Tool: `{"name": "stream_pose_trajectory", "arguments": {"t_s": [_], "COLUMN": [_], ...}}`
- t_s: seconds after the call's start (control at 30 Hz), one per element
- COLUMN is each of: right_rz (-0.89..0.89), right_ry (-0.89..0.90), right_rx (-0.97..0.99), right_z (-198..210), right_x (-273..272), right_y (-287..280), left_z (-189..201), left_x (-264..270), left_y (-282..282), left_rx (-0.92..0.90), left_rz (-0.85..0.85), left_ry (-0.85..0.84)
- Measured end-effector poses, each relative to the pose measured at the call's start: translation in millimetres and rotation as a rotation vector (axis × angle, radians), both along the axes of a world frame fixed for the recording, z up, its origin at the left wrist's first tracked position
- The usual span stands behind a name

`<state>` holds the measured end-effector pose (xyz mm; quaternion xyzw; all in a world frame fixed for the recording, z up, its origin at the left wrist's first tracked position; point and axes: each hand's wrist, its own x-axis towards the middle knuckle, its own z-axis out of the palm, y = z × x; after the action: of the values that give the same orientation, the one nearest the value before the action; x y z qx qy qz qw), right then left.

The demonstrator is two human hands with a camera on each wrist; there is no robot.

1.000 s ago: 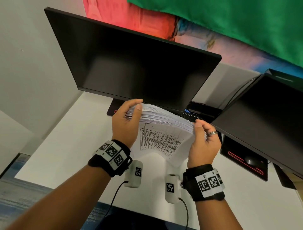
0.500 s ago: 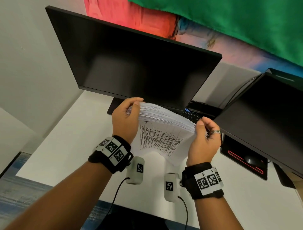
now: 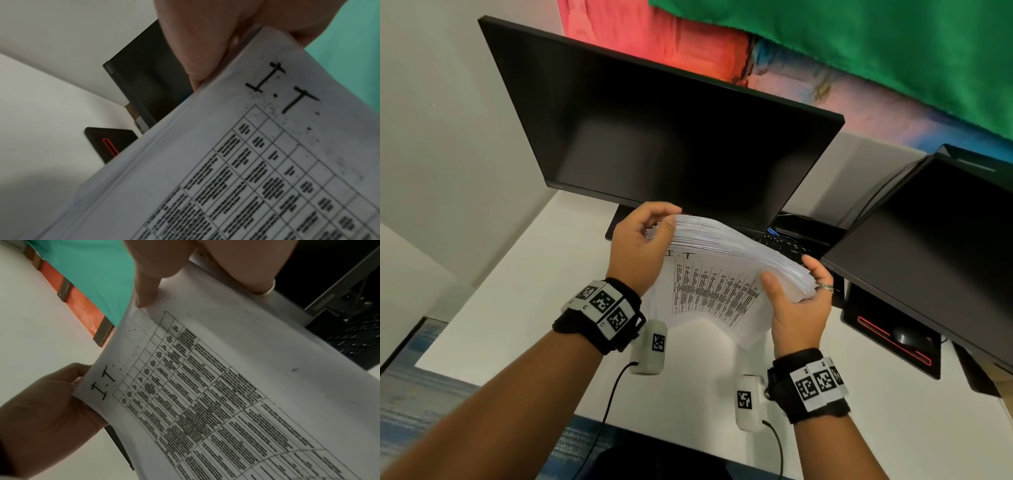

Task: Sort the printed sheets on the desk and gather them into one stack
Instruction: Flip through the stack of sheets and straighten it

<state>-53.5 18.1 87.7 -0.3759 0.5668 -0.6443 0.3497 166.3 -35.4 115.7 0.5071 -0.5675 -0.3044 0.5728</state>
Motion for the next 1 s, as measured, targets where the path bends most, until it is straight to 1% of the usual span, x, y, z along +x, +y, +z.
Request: {"name": "stream_pose_trajectory", "arguments": {"t_s": [0.1,0.17,0.2,0.27,0.3,0.33,0.37,0.4,0.43,0.47,0.5,0.57,0.63,0.67,0.77,0.83,0.93,1.0], "right_rz": [0.005,0.014,0.019,0.029,0.031,0.029,0.030,0.031,0.034,0.031,0.024,0.023,0.033,0.032,-0.002,-0.062,-0.168,-0.218], "right_ry": [0.016,0.056,0.075,0.089,0.083,0.075,0.068,0.060,0.054,0.050,0.051,0.076,0.094,0.088,0.052,0.022,0.033,0.018], "right_rx": [0.006,0.022,0.032,0.045,0.046,0.045,0.041,0.039,0.031,0.014,-0.011,-0.041,-0.009,0.002,-0.017,-0.031,-0.020,-0.017], "right_z": [-1,-3,-4,-7,-6,-5,-3,-1,1,4,7,9,6,5,9,15,19,23], "right_x": [0,-3,-5,-10,-12,-14,-16,-17,-17,-17,-17,-15,-11,-10,-5,-2,2,6], "right_y": [-2,-3,-3,-5,-6,-7,-8,-8,-8,-6,-3,2,10,13,11,8,3,1], "left_z": [0,0,0,-4,-5,-6,-8,-8,-7,-7,-7,-11,-23,-28,-33,-30,-24,-21], "left_x": [-3,-1,3,15,21,26,27,28,28,26,24,21,16,13,4,-2,-11,-15], "left_y": [0,0,1,2,3,4,3,3,4,5,8,14,21,24,27,27,27,27], "left_rx": [0.039,0.034,0.040,0.135,0.212,0.266,0.279,0.249,0.214,0.189,0.175,0.204,0.239,0.234,0.164,0.099,-0.001,-0.018], "left_rz": [-0.023,-0.059,-0.120,-0.329,-0.414,-0.450,-0.427,-0.359,-0.298,-0.264,-0.269,-0.368,-0.481,-0.486,-0.372,-0.253,-0.056,0.008], "left_ry": [0.066,0.155,0.179,0.177,0.149,0.089,-0.016,-0.119,-0.159,-0.140,-0.070,0.061,0.115,0.138,0.219,0.194,0.139,0.168]}}
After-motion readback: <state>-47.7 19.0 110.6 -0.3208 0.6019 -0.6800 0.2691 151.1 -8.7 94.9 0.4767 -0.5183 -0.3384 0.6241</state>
